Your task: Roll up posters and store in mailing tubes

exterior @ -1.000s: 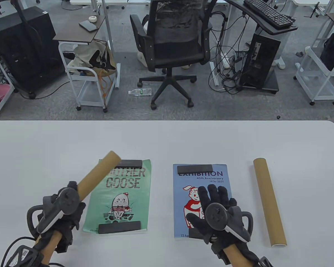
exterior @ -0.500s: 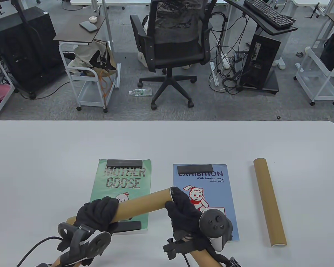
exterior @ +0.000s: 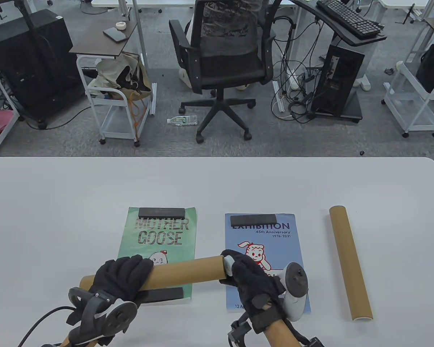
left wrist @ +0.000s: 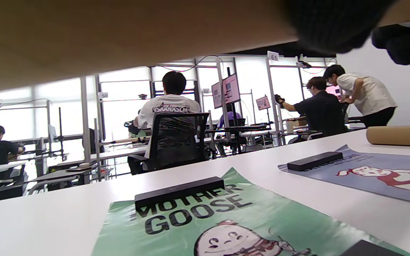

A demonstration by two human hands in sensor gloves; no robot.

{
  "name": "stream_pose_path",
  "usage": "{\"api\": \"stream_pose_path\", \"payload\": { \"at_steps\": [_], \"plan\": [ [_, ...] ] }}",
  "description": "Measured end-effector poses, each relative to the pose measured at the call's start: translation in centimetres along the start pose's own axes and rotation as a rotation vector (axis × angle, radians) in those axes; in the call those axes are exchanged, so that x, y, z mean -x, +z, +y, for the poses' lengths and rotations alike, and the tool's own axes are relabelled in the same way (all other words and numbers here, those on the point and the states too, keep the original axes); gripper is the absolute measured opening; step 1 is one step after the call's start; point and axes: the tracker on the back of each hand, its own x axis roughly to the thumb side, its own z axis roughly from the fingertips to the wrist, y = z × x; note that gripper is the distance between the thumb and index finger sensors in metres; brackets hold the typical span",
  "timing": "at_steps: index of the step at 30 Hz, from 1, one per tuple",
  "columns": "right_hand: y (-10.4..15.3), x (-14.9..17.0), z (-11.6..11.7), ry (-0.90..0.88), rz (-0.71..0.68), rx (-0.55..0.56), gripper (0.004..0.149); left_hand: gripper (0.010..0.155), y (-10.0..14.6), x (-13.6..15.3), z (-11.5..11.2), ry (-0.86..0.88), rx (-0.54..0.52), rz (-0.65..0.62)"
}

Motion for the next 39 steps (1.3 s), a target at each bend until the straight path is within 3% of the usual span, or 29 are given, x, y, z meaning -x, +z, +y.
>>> {"api": "stream_pose_path", "payload": {
  "at_steps": [2, 5, 10, 13, 16, 24, 29, 34, 39],
  "plan": [
    [-0.8, -1.6, 0.2, 0.373, -0.022, 0.097, 0.046, 0.085, 0.2, 1.5, 0.5, 0.037, -0.017, 0.061],
    [-3.3, -2.5, 2.7, 1.085, 0.008, 0.06, 0.046, 0.084, 0.6, 3.7, 1.1, 0.083, -0.03, 0.154],
    [-8.8, 2.4, 7.9, 1.561, 0.137, -0.149, 0.045, 0.084, 1.0, 6.1, 1.2, 0.147, -0.043, 0.28],
    [-11.2, 5.5, 9.4, 1.884, 0.197, -0.222, 0.046, 0.084, 1.0, 6.6, 0.7, 0.175, -0.025, 0.321],
    [-12.5, 7.9, 9.5, 2.105, 0.313, -0.265, 0.045, 0.084, 0.8, 6.9, 0.2, 0.173, 0.001, 0.333],
    [-12.3, 8.4, 8.7, 1.932, 0.443, -0.311, 0.052, 0.084, 0.4, 6.9, -0.4, 0.165, 0.036, 0.329],
    [-11.3, 5.9, 8.3, 1.848, 0.384, -0.183, 0.056, 0.084, 0.6, 7.1, -0.4, 0.172, 0.037, 0.35],
    [-7.3, 2.0, 7.2, 1.681, 0.188, -0.049, 0.055, 0.084, 0.5, 7.9, -0.9, 0.166, 0.056, 0.416],
    [-2.4, 0.2, 4.0, 1.498, 0.095, 0.061, 0.055, 0.086, 0.3, 10.2, -2.5, 0.079, 0.228, 0.565]
  ]
}}
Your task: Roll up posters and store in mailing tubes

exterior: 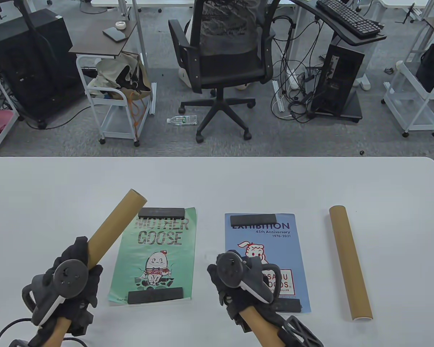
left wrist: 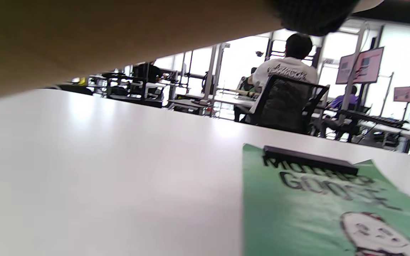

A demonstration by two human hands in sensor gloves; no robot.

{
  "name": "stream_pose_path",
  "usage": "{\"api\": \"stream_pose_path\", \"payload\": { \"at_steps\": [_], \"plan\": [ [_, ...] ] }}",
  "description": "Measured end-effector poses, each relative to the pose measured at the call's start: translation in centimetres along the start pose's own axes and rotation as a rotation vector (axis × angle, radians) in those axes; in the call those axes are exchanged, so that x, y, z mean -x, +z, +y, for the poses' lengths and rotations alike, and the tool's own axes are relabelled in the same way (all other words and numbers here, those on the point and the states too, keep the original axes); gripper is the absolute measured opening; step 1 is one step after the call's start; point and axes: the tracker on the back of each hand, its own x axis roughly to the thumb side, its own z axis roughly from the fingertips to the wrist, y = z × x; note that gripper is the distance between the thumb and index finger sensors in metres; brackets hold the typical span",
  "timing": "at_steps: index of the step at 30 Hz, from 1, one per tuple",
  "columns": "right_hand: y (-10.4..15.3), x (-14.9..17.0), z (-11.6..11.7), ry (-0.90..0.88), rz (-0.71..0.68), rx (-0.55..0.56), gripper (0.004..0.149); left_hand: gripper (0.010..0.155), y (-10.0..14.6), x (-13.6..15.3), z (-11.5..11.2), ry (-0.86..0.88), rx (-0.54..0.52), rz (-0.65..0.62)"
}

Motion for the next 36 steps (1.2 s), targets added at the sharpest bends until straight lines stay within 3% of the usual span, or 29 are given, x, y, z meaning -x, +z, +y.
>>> {"api": "stream_pose_path", "payload": {
  "at_steps": [3, 7, 12, 16, 27, 30, 33, 36],
  "plan": [
    [1.1, 2.1, -0.1, -0.017, 0.023, -0.017, 0.055, 0.087, -1.6, 1.9, -1.4, -0.075, 0.099, 0.119],
    [2.3, 4.2, 0.3, -0.082, 0.036, 0.038, 0.056, 0.087, -3.6, 5.3, -4.1, -0.143, 0.2, 0.312],
    [2.6, 4.3, 0.3, -0.131, 0.019, -0.02, 0.057, 0.086, -4.3, 8.9, -6.6, -0.178, 0.333, 0.486],
    [2.6, 3.8, 0.3, -0.12, -0.012, -0.041, 0.057, 0.086, -4.2, 9.9, -7.4, -0.207, 0.35, 0.539],
    [3.1, 3.2, 0.0, -0.125, -0.011, -0.044, 0.058, 0.088, -4.2, 10.0, -7.6, -0.194, 0.393, 0.548],
    [3.2, 2.9, -0.9, -0.164, -0.014, -0.012, 0.059, 0.097, -4.1, 9.4, -6.4, -0.156, 0.413, 0.585],
    [2.8, 1.6, -1.9, -0.208, -0.077, -0.086, 0.06, 0.095, -3.5, 6.4, -3.8, -0.143, 0.235, 0.463],
    [2.3, -0.5, -1.4, -0.324, -0.099, -0.157, 0.063, 0.093, -2.6, 3.1, -2.8, -0.116, 0.168, 0.285]
  ]
}}
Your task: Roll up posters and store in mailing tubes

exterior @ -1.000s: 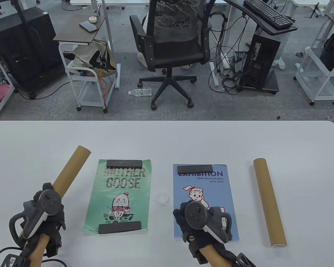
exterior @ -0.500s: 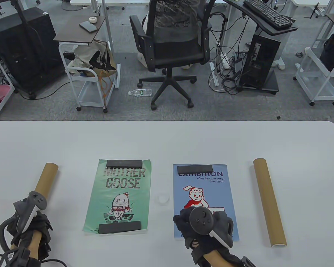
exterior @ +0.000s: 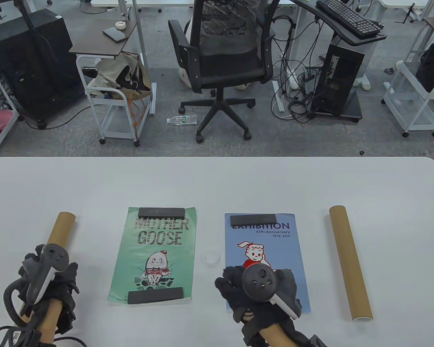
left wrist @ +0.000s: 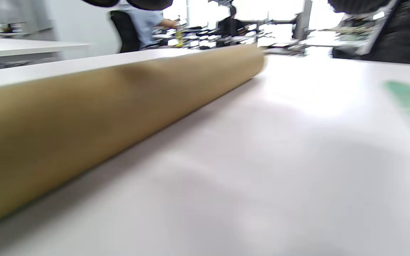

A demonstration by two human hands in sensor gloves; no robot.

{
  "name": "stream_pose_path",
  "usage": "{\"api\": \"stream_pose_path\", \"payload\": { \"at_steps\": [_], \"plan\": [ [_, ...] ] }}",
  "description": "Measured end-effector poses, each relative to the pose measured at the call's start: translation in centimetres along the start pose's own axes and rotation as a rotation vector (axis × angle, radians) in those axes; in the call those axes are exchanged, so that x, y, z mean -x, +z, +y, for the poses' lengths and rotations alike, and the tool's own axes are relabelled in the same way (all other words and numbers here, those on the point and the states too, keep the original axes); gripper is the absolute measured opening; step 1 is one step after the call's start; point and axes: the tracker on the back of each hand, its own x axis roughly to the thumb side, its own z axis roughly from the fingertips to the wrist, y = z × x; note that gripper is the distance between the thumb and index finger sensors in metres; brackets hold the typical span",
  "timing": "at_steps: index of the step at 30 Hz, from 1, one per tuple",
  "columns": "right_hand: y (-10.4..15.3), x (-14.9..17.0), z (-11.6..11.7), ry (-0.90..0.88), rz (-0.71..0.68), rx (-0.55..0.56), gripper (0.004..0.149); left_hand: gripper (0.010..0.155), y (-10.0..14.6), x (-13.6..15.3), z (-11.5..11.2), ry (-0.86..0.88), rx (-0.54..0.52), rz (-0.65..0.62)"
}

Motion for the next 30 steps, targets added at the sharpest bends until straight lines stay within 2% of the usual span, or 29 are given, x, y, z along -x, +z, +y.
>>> {"api": "stream_pose_path", "payload": {
  "at_steps": [2, 4, 6, 9, 14, 17, 20, 22, 24, 30],
  "plan": [
    [-0.9, -1.4, 2.0, -0.055, -0.028, -0.128, 0.066, 0.091, 1.3, -2.1, -0.2, 0.038, -0.024, -0.164],
    [-1.9, -2.5, 5.1, -0.095, -0.042, -0.292, 0.068, 0.087, 2.4, -4.2, -0.9, 0.027, 0.023, -0.241],
    [-2.8, -3.2, 7.8, -0.059, -0.037, -0.35, 0.07, 0.083, 3.0, -5.7, -1.7, -0.003, 0.116, -0.284],
    [-3.6, -3.2, 10.5, 0.072, -0.045, -0.424, 0.072, 0.08, 3.8, -7.4, -2.9, -0.059, 0.149, -0.363],
    [-3.8, -2.0, 11.7, 0.112, 0.007, -0.506, 0.078, 0.079, 3.4, -10.3, -4.1, -0.097, 0.175, -0.454],
    [-4.0, -1.7, 11.8, 0.08, 0.025, -0.572, 0.079, 0.079, 1.3, -13.3, -3.7, -0.177, 0.208, -0.496],
    [-4.0, -1.8, 11.7, 0.122, 0.024, -0.582, 0.078, 0.078, -1.6, -16.6, -3.7, -0.116, 0.26, -0.526],
    [-3.9, -2.0, 11.8, 0.138, 0.02, -0.581, 0.077, 0.073, -3.8, -18.9, -4.4, -0.109, 0.301, -0.483],
    [-3.9, -2.0, 11.8, 0.14, 0.02, -0.587, 0.077, 0.073, -5.2, -20.5, -5.0, -0.161, 0.3, -0.435],
    [-4.0, -1.9, 11.7, 0.133, 0.018, -0.589, 0.076, 0.076, -7.6, -23.7, -6.6, -0.267, 0.347, -0.352]
  ]
}}
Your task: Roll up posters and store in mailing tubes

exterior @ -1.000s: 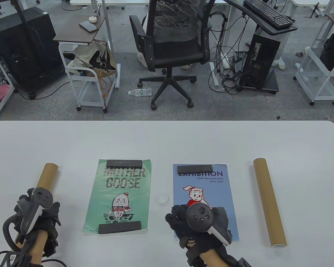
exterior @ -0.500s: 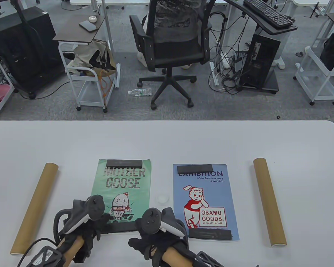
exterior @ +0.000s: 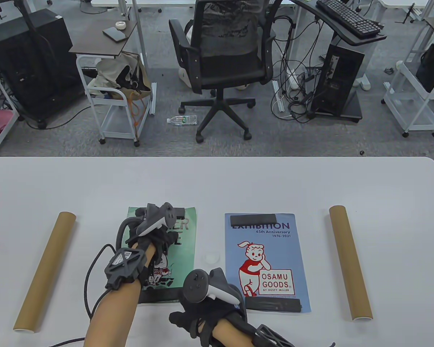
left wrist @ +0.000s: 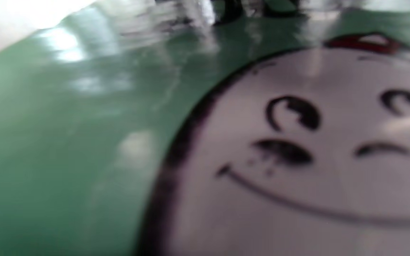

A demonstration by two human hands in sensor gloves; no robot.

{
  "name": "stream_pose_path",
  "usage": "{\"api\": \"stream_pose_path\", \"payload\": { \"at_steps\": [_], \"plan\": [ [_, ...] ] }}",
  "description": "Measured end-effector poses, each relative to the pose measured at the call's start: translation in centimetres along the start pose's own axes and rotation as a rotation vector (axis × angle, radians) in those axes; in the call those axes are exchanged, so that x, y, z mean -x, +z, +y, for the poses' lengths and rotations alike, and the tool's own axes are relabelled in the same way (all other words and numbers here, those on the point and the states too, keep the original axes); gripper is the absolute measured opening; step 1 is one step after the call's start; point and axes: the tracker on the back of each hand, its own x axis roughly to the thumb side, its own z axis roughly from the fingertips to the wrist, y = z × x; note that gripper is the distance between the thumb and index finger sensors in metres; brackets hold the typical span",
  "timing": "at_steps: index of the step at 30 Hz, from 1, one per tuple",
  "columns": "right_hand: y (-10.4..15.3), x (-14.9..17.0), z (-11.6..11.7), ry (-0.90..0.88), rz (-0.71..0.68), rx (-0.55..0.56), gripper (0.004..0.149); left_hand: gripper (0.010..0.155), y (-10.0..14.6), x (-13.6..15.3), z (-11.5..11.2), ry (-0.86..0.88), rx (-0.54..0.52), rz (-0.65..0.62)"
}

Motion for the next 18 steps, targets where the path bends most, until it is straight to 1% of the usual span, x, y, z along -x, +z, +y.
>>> {"api": "stream_pose_path", "payload": {
  "at_steps": [2, 5, 8, 9, 11, 13, 15, 17, 18],
  "plan": [
    [0.0, 0.0, 0.0, -0.004, -0.003, 0.0, 0.076, 0.079, -0.6, -0.3, 0.2, 0.006, 0.001, 0.016],
    [0.0, 0.0, 0.0, 0.006, -0.004, 0.0, 0.076, 0.081, -1.6, -0.7, 0.8, -0.033, 0.006, 0.028],
    [0.0, -0.2, 0.1, 0.026, -0.003, 0.004, 0.077, 0.083, -3.1, -0.3, 0.9, -0.038, -0.01, -0.011],
    [0.0, -0.3, 0.1, 0.034, -0.002, 0.006, 0.077, 0.084, -3.6, 0.1, 0.6, -0.011, -0.028, -0.046],
    [0.0, -0.3, 0.1, 0.038, 0.0, 0.006, 0.077, 0.087, -4.2, 0.8, 0.5, 0.064, -0.002, -0.088],
    [0.0, -0.2, 0.0, 0.025, 0.0, 0.007, 0.076, 0.085, -3.9, 1.1, 0.6, 0.083, -0.018, -0.084],
    [-0.1, -0.1, -0.1, 0.008, -0.002, 0.009, 0.076, 0.086, -3.0, 1.2, 0.4, 0.033, -0.013, -0.103],
    [-0.1, 0.0, -0.2, 0.0, -0.002, 0.011, 0.075, 0.087, -1.5, 1.3, -0.1, -0.026, 0.014, -0.126],
    [-0.1, 0.0, -0.2, 0.002, -0.002, 0.015, 0.075, 0.088, -0.2, 1.5, -0.6, -0.065, 0.027, -0.148]
  ]
}}
